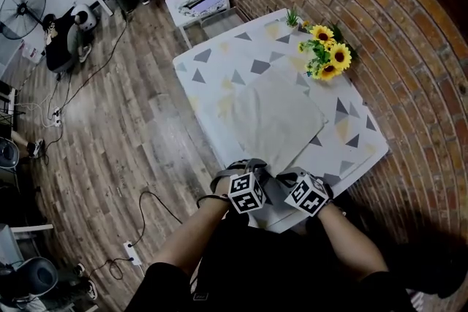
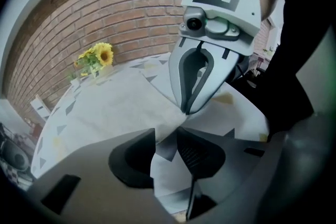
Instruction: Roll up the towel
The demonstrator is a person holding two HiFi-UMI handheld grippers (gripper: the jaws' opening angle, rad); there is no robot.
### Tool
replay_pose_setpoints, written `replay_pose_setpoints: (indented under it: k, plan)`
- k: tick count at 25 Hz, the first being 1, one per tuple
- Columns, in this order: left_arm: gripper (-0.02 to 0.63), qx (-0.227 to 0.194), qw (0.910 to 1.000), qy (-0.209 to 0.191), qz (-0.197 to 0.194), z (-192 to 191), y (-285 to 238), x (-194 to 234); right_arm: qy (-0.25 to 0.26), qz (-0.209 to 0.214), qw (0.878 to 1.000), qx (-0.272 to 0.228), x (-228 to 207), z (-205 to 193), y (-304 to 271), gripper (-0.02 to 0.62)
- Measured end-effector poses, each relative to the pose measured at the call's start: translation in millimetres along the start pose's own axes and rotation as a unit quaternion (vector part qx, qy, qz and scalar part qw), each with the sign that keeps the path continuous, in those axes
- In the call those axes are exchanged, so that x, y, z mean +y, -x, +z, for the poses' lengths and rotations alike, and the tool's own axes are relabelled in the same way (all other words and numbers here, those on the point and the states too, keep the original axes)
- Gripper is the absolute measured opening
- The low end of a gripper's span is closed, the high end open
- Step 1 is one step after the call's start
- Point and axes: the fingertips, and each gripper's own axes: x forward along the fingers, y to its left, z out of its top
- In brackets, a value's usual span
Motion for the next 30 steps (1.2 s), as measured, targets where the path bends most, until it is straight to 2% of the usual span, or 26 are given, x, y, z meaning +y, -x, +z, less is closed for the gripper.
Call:
replay_pose_setpoints:
  k: [3, 7, 18, 20, 24, 26, 30]
  plan:
    - [0.107, 0.010, 0.9996, -0.025, -0.007, -4, -2, -7, -0.005, 0.006, 1.000, 0.000, 5, -3, 0, 0.021]
    - [0.055, 0.011, 0.9997, -0.022, -0.008, -8, -6, -8, -0.004, 0.004, 1.000, 0.004, 1, -1, 0, 0.023]
    - [0.041, 0.011, 0.9994, -0.006, -0.031, -10, -11, -9, 0.000, -0.030, 0.999, 0.018, -32, 17, -5, 0.017]
    - [0.041, 0.009, 0.9994, 0.005, -0.034, -11, -12, -9, 0.002, -0.030, 0.999, 0.023, -36, 19, -7, 0.017]
    - [0.041, -0.003, 0.9971, 0.063, -0.042, -14, -12, -1, 0.001, -0.025, 0.999, 0.036, -41, 19, -15, 0.017]
    - [0.041, -0.003, 0.9964, 0.077, -0.034, -16, -12, 4, -0.001, -0.024, 0.999, 0.036, -42, 20, -16, 0.017]
    - [0.046, -0.004, 0.9994, 0.036, -0.004, -11, -9, 9, -0.002, -0.021, 0.998, 0.051, -45, 14, -23, 0.017]
